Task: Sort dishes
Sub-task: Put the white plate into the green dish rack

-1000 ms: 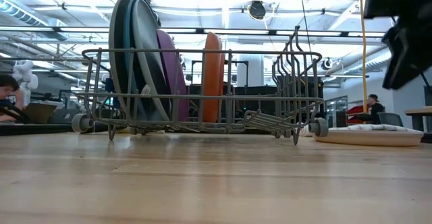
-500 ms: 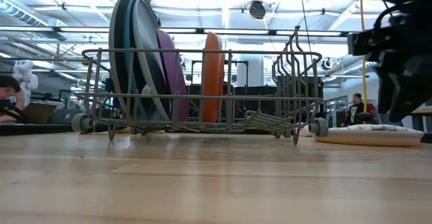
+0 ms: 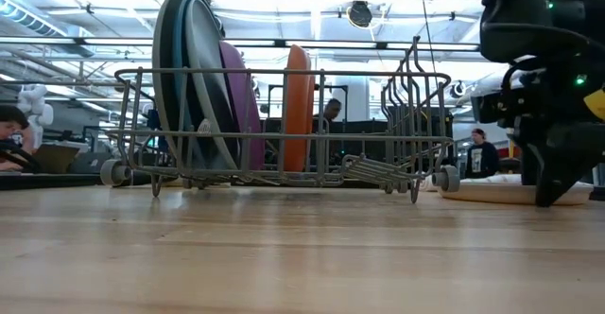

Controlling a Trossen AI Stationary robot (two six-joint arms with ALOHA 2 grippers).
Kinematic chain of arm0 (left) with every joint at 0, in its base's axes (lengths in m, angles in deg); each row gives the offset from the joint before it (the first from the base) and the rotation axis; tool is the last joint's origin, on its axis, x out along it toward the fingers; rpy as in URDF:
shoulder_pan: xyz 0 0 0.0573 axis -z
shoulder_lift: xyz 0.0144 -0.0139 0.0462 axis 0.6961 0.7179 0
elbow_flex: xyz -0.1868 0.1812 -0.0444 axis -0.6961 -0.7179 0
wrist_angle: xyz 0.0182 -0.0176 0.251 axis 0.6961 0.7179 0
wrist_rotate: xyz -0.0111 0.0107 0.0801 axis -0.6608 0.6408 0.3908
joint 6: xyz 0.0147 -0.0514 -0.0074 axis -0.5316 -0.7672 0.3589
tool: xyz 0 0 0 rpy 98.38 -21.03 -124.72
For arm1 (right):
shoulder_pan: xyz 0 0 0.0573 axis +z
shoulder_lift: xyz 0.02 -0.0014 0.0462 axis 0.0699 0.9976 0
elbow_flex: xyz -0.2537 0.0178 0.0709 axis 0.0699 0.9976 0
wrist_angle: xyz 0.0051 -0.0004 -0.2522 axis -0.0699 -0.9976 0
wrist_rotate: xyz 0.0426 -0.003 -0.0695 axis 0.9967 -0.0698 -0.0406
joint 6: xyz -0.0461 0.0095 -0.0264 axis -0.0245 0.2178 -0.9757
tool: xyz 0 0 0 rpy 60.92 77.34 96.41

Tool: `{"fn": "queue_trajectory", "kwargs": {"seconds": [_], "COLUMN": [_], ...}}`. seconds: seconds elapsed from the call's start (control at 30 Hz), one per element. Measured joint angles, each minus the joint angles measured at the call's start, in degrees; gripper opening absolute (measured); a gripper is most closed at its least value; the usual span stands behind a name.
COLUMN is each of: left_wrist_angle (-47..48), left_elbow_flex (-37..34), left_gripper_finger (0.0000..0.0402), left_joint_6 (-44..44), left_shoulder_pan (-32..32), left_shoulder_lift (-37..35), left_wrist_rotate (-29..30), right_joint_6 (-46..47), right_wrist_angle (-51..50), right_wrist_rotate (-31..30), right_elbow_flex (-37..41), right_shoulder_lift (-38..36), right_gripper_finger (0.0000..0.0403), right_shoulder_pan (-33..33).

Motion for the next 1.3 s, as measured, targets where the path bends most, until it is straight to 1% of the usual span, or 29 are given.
{"fn": "queue_trajectory", "kwargs": {"seconds": [0.1,0.23,0.27,0.37,0.47,0.57,0.63,0.73,0.9,1.07,1.17,1.23,1.3], "left_wrist_angle": [0.11,0.11,0.13,0.11,0.19,0.72,0.92,0.94,1.05,1.09,1.64,2.47,3.06], "left_elbow_flex": [-0.01,0.02,0.01,0.02,0.02,0.02,0.02,0.02,0.02,0.02,0.02,0.12,0.12], "left_gripper_finger": [0.0207,0.0207,0.0207,0.0207,0.0207,0.0207,0.0207,0.0207,0.0207,0.0207,0.0207,0.0207,0.0207], "left_joint_6": [0.01,0.03,0.03,0.03,0.03,0.02,0.03,0.01,0.01,0.05,0.10,1.52,4.28], "left_shoulder_pan": [0.00,0.00,0.00,0.00,0.00,0.00,0.00,0.00,-0.04,-0.04,-0.04,-0.47,-1.43], "left_shoulder_lift": [0.00,0.00,0.00,0.00,0.00,0.00,0.00,0.00,0.00,0.00,0.08,1.06,3.02], "left_wrist_rotate": [0.00,0.00,0.00,0.00,0.01,0.02,0.02,0.02,0.04,0.04,0.03,0.28,0.26], "right_joint_6": [-1.19,-2.70,-2.97,-3.04,-2.58,-1.40,-0.60,1.12,5.08,10.43,7.87,3.94,-1.05], "right_wrist_angle": [1.00,2.06,2.55,3.45,2.45,-0.03,-3.36,-10.82,-26.89,-41.99,-43.85,-42.12,-38.69], "right_wrist_rotate": [1.70,2.18,1.87,0.94,1.24,2.34,1.36,-1.79,-4.70,-10.57,-14.74,-16.36,-16.55], "right_elbow_flex": [0.46,0.49,0.52,0.52,-0.55,-3.73,-6.65,-12.30,-23.98,-36.12,-42.67,-46.57,-49.69], "right_shoulder_lift": [-0.02,0.05,0.05,0.09,0.30,0.37,0.37,0.37,0.34,0.29,0.24,0.24,0.20], "right_gripper_finger": [0.0122,0.0028,0.0015,0.0009,0.0005,0.0004,0.0003,0.0003,0.0002,0.0002,0.0001,0.0001,0.0001], "right_shoulder_pan": [-0.59,-0.55,-0.55,-0.49,0.38,1.96,3.29,5.53,8.60,11.36,13.02,13.51,13.41]}}
